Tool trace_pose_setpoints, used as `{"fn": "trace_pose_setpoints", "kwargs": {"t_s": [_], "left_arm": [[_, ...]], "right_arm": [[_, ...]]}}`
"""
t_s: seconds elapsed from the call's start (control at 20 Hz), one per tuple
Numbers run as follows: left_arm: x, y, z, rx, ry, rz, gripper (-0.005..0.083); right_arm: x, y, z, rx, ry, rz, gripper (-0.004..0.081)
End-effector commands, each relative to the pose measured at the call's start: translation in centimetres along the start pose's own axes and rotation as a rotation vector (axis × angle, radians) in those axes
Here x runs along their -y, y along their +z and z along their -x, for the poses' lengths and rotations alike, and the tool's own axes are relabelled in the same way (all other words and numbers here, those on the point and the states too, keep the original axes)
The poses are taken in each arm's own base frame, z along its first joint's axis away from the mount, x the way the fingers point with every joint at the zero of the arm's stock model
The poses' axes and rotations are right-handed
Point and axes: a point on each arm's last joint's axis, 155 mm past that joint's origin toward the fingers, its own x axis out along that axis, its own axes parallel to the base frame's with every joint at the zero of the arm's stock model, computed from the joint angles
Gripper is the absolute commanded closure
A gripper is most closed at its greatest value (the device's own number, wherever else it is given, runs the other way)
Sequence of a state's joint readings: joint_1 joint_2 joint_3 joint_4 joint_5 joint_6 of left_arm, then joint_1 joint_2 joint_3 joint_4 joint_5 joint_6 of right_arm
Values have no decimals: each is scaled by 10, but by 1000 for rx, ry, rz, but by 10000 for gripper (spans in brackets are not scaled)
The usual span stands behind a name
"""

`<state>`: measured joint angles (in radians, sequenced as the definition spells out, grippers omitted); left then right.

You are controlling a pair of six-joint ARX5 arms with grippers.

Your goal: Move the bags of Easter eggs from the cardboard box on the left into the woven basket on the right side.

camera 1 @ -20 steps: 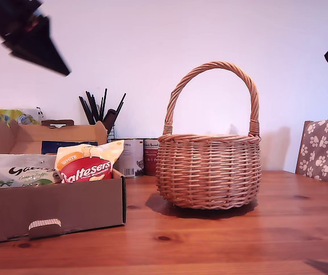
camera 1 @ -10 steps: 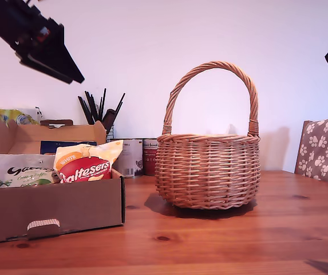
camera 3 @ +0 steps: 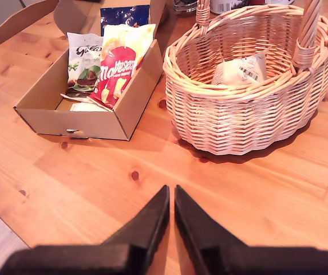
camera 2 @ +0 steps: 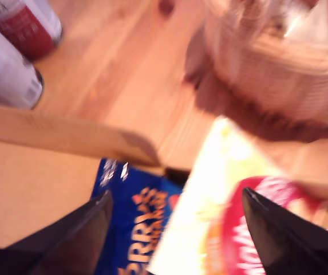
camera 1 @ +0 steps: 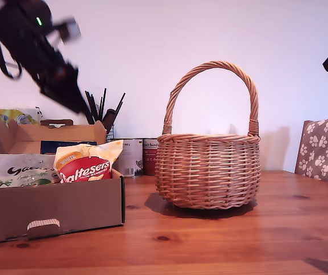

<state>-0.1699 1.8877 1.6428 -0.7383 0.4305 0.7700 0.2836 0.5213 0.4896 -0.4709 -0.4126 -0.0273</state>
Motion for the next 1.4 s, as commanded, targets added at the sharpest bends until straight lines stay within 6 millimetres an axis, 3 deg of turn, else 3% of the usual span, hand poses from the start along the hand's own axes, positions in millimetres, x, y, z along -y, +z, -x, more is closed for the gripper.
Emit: {"fn": "trace_pose_setpoints", "kwargs": {"t_s": [0.0,0.3,0.45,0.6,1.0,1.2,1.35], "left_arm": [[5,-22,-21,-59,-41,-5,115],[11,-59,-54,-163,-101,23,117],[24,-69,-54,-201,-149,45,117],[52,-79,-48,-264,-239,101,118],[94,-70,-52,-323,-322,138,124],[100,-80,-58,-368,-323,152,265],[102,-88,-65,-395,-331,171,284]], "right_arm": [[-2,5,1,14,7,12,783],[-2,4,0,8,7,10,783],[-2,4,0,8,7,10,783],[-2,4,0,8,7,10,783],[-2,4,0,8,8,9,783],[-2,4,0,8,8,9,783],[-2,4,0,7,8,9,783]]}}
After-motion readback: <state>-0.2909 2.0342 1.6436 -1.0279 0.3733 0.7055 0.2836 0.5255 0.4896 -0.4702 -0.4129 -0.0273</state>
